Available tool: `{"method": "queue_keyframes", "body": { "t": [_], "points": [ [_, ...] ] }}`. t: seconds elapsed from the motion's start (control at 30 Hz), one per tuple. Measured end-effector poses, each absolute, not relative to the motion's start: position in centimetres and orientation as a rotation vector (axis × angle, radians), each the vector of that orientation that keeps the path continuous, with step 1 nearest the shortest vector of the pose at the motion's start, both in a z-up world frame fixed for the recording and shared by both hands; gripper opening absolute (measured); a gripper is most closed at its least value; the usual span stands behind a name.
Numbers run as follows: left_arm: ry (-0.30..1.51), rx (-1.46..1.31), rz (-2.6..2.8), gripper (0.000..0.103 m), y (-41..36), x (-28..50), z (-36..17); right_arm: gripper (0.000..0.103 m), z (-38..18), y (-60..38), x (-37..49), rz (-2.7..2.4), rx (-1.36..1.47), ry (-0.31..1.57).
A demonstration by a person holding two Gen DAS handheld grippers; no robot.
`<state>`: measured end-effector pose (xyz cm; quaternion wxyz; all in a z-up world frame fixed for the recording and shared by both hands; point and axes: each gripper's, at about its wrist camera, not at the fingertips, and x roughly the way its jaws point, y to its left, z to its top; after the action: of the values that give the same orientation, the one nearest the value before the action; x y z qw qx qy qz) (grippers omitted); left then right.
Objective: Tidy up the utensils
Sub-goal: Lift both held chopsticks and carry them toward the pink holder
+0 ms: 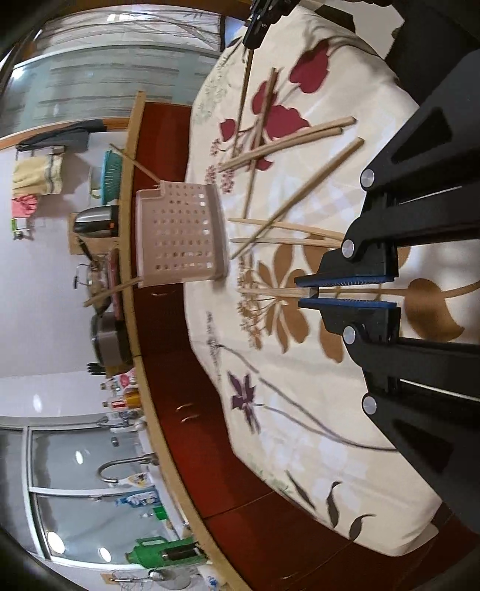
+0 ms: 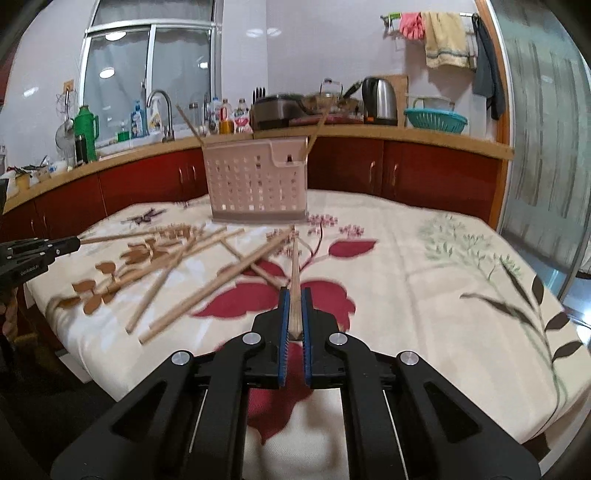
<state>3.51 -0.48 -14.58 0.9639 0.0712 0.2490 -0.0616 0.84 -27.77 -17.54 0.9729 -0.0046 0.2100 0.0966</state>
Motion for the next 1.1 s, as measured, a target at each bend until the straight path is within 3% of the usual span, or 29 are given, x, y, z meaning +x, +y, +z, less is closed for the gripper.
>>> {"method": "queue_keyframes", "body": {
  "t": [0.5, 1.1],
  "points": [
    [0.354, 0.107, -0.111, 0.007, 0.4, 2.6, -9.5, 0.006, -12.1, -27.2, 0.4, 0.199, -0.007, 0.332],
    [0.327, 0.018, -0.111, 0.007, 1.8, 4.9, -6.4, 0.006, -8.9, -26.1, 3.8, 0.221, -0.006, 0.303]
  ]
}}
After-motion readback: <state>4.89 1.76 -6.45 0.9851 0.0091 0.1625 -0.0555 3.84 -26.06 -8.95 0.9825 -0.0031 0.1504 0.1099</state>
